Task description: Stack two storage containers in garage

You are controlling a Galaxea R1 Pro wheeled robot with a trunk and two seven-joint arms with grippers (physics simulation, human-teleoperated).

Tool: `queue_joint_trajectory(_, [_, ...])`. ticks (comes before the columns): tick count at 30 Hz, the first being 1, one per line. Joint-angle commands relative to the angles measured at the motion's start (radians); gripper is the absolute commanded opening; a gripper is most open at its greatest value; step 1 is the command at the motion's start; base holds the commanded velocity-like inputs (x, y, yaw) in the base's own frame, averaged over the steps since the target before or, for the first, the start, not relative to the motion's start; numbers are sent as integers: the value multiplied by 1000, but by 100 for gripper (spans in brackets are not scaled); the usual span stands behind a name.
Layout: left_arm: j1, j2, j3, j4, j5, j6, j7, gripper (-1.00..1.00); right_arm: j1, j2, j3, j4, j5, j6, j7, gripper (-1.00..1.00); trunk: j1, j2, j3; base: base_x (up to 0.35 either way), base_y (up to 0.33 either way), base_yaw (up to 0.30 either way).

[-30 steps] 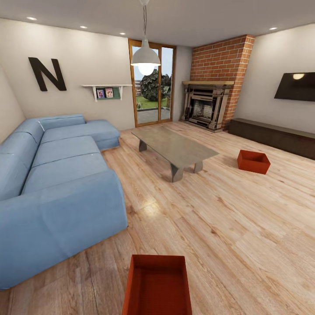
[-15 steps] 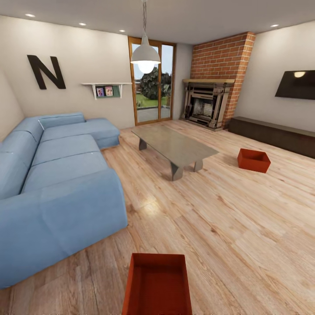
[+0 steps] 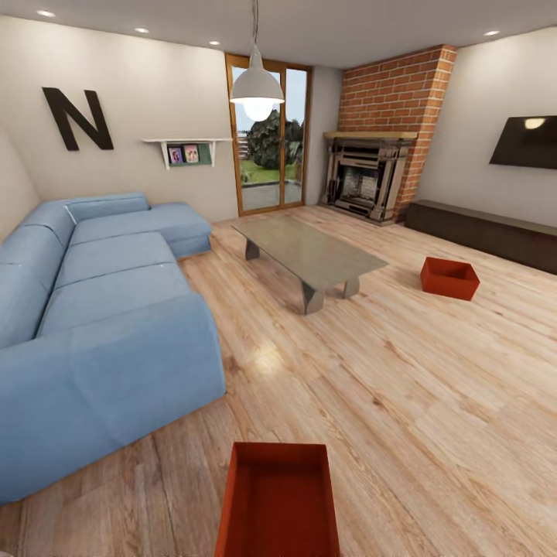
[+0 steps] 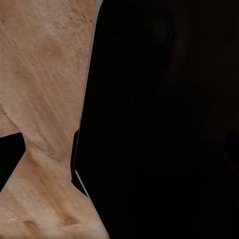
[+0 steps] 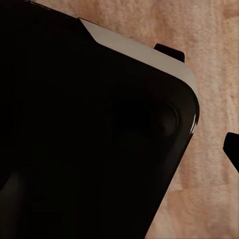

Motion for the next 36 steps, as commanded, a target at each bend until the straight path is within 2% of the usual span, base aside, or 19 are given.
queue_joint_trajectory(1, [-1,0,0,0,4,-2,1,100,-1,0,6,3,-11,-5,4,100,0,0,-2,0,0,0])
queue_joint_trajectory(36, [0,0,0,0,4,-2,1,100,-1,0,6,3,-11,-5,4,100,0,0,-58,0,0,0])
